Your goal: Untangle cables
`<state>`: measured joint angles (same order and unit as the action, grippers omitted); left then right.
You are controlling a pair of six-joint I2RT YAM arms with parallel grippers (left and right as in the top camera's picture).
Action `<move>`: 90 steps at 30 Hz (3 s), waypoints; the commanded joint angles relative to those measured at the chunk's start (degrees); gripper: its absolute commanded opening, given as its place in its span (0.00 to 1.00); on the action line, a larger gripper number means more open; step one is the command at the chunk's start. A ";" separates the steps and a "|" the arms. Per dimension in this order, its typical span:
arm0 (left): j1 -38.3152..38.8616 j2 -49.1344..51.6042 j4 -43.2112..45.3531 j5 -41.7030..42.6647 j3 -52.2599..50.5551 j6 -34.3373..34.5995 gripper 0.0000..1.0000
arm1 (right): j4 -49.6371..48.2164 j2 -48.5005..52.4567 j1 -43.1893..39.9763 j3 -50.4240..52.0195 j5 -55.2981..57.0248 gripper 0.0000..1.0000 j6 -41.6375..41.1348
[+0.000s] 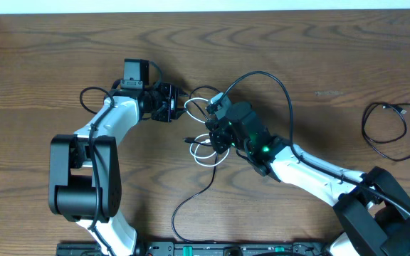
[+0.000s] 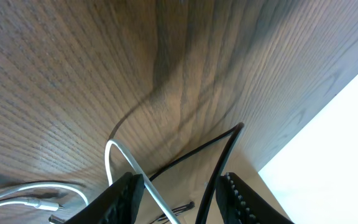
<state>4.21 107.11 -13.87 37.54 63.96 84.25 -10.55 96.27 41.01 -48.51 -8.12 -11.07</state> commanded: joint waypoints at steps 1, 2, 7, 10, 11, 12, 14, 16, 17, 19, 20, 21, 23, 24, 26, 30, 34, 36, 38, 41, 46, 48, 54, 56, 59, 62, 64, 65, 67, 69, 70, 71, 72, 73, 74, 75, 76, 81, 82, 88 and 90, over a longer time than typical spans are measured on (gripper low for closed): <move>-0.17 0.28 -0.15 -0.68 -0.44 0.57 0.44 | -0.13 0.52 0.33 0.33 0.09 0.01 0.85; -0.17 0.28 -0.15 -0.66 -0.44 0.57 0.44 | -0.13 0.52 0.33 0.33 0.09 0.01 0.85; -0.17 0.28 -0.13 -0.26 -0.44 0.57 0.43 | -0.15 0.50 0.33 0.33 0.09 0.01 0.85; -0.17 0.28 -0.13 3.17 -0.44 0.57 0.43 | -0.15 0.52 0.33 0.33 0.09 0.01 0.85; -0.17 0.28 -0.13 4.00 -0.44 0.57 0.42 | -0.15 0.52 0.33 0.33 0.09 0.01 0.85; -0.17 0.28 -0.13 4.33 -0.44 0.57 0.38 | -0.15 0.52 0.33 0.33 0.09 0.01 0.85; -0.17 0.28 -0.13 4.48 -0.44 0.57 0.27 | -0.15 0.50 0.33 0.33 0.09 0.01 0.85; -0.17 0.28 -0.13 4.48 -0.44 0.57 0.26 | -0.15 0.50 0.33 0.33 0.09 0.01 0.85; -0.17 0.28 -0.13 4.46 -0.44 0.57 0.25 | -0.15 0.52 0.33 0.33 0.07 0.01 0.85; -0.17 0.28 -0.13 4.44 -0.44 0.57 0.24 | -0.15 0.52 0.33 0.33 0.09 0.01 0.85; -0.17 0.28 -0.13 4.44 -0.44 0.57 0.24 | -0.15 0.50 0.33 0.33 0.09 0.01 0.85; -0.17 0.28 -0.13 4.44 -0.44 0.57 0.23 | -0.15 0.52 0.33 0.33 0.07 0.01 0.85; -0.17 0.28 -0.13 4.44 -0.44 0.57 0.23 | -0.15 0.52 0.33 0.33 0.09 0.01 0.85; -0.17 0.28 -0.13 4.44 -0.44 0.57 0.23 | -0.15 0.50 0.33 0.33 0.09 0.01 0.85; -0.17 0.28 -0.13 4.44 -0.44 0.57 0.23 | -0.26 0.52 0.33 0.33 0.07 0.01 0.85; -0.17 0.28 -0.15 3.72 -0.44 0.55 0.32 | -0.98 0.50 0.33 0.33 0.04 0.01 0.83; -0.17 0.28 -0.15 3.58 -0.44 0.57 0.36 | -1.84 0.52 0.33 0.33 0.07 0.01 0.83; -0.17 0.28 -0.13 3.58 -0.44 0.57 0.36 | -2.10 0.50 0.33 0.33 0.07 0.01 0.83; -0.17 0.28 -0.13 3.58 -0.44 0.57 0.34 | -2.14 0.50 0.33 0.33 0.04 0.01 0.83; -0.17 0.28 -0.13 3.58 -0.44 0.59 0.25 | -2.14 0.50 0.35 0.33 0.04 0.01 0.42; -0.17 0.28 -0.13 3.58 -0.44 0.81 0.19 | -2.84 0.50 0.33 0.33 -0.28 0.01 -1.33; -0.17 0.28 -0.13 3.56 -0.44 0.81 0.08 | -3.04 0.50 0.35 0.33 -0.42 0.01 -1.33; -0.17 0.28 -0.15 1.07 -0.44 0.72 0.08 | -2.91 0.52 0.33 0.33 -0.37 0.01 -1.29; -0.17 0.28 -0.39 -1.25 -0.44 0.52 0.08 | -2.49 0.52 0.31 0.33 -0.33 0.01 -1.25; -0.17 0.28 -1.97 -5.40 -0.44 0.52 0.08 | -1.03 0.50 0.22 0.33 1.49 0.01 -1.25; -0.17 0.28 -4.17 -10.27 -0.44 0.52 0.08 | 1.20 0.52 0.22 0.33 5.14 0.01 -1.29; -0.17 0.28 -5.86 -13.27 -0.44 0.52 0.08 | 2.38 0.50 0.22 0.33 7.52 0.01 -1.29; -0.17 0.28 -6.62 -14.34 -0.44 0.52 0.08 | 2.84 0.50 0.22 0.33 8.76 0.01 -1.31; -0.17 0.28 -8.31 -15.98 -0.44 0.52 0.08 | 3.76 0.50 0.22 0.33 11.30 0.01 -1.31; -0.17 0.28 -9.29 -18.27 -0.44 0.52 0.08 | 4.61 0.52 0.22 0.33 14.62 0.01 -1.33; -0.17 0.28 -9.70 -19.45 -0.44 0.52 0.08 | 5.09 0.50 0.22 0.33 16.09 0.01 -1.36; -0.17 0.28 -10.36 -20.52 -0.44 0.50 0.07 | 5.60 0.52 0.22 0.33 17.53 0.01 -1.36; -0.17 0.28 -11.41 -22.03 -0.44 0.50 0.08 | 6.19 0.52 0.22 0.33 19.10 0.01 -1.64; -0.17 0.28 -12.37 -23.56 -0.44 0.50 0.07 | 6.64 0.52 0.22 0.33 20.39 0.01 -2.40; -0.17 0.28 -13.38 -25.31 -0.44 0.50 0.08 | 7.28 0.50 0.22 0.33 22.23 0.01 -3.52; -0.17 0.28 -14.64 -27.69 -0.44 0.50 0.07 | 7.87 0.52 0.22 0.33 24.22 0.01 -4.74; -0.17 0.28 -15.50 -29.57 -0.44 0.52 0.08 | 8.31 0.50 0.22 0.33 25.70 0.01 -5.66; -0.83 0.28 -17.70 -37.88 -0.44 0.50 0.07 | 11.04 0.50 0.22 0.33 34.51 0.01 -10.67; -1.22 0.28 -18.01 -37.99 -0.44 0.50 0.08 | 11.58 0.50 0.17 0.33 35.69 0.01 -11.17; -5.53 0.28 -20.13 -38.01 -0.44 0.50 0.07 | 14.58 0.50 -0.81 0.33 41.92 0.01 -11.19; -7.39 0.28 -21.03 -38.01 -0.44 0.50 0.07 | 16.00 0.52 -1.77 0.33 43.45 0.01 -11.19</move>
<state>-0.45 107.09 -33.50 3.49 63.99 85.27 4.51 96.31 40.47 -48.34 28.93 -20.80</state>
